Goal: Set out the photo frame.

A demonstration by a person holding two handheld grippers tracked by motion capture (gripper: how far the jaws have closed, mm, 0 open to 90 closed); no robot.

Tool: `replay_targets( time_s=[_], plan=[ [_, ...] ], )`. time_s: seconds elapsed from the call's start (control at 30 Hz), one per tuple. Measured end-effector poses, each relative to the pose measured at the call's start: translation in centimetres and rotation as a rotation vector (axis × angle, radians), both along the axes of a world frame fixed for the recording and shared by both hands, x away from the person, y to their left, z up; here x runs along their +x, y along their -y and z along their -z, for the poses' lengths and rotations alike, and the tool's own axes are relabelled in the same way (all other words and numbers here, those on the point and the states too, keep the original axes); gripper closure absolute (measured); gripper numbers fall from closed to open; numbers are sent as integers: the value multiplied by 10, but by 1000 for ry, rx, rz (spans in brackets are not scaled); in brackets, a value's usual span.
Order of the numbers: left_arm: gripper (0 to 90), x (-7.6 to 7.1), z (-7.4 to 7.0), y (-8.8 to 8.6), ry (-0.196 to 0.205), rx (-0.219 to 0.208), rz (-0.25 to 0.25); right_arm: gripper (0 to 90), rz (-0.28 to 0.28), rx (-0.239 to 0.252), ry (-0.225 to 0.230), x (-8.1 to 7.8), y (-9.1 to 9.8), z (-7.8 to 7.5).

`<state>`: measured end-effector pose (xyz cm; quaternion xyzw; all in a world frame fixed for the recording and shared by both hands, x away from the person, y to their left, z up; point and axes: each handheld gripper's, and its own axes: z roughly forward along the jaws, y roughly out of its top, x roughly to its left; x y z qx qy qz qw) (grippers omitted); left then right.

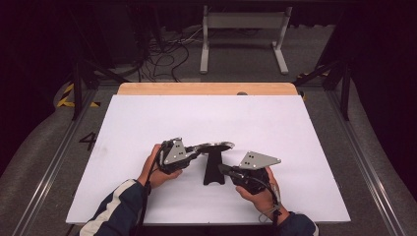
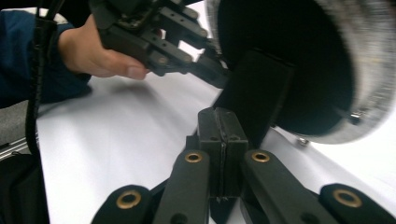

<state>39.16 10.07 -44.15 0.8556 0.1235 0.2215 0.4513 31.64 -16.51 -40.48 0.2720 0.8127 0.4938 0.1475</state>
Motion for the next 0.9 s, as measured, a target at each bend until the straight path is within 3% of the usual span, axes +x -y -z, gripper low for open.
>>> replay_targets(
  time_s=[0.17, 0.47, 0.9],
  plan=[
    [768, 1, 1, 0, 5, 0, -1, 900, -3, -19, 41, -6, -15, 3],
    [765, 1, 2, 2, -3, 3, -5, 900, -12, -61, 41, -8, -42, 19],
    [741, 3, 6, 7, -17, -17, -25, 900, -11, -177, 92, -9, -72, 40]
  ],
)
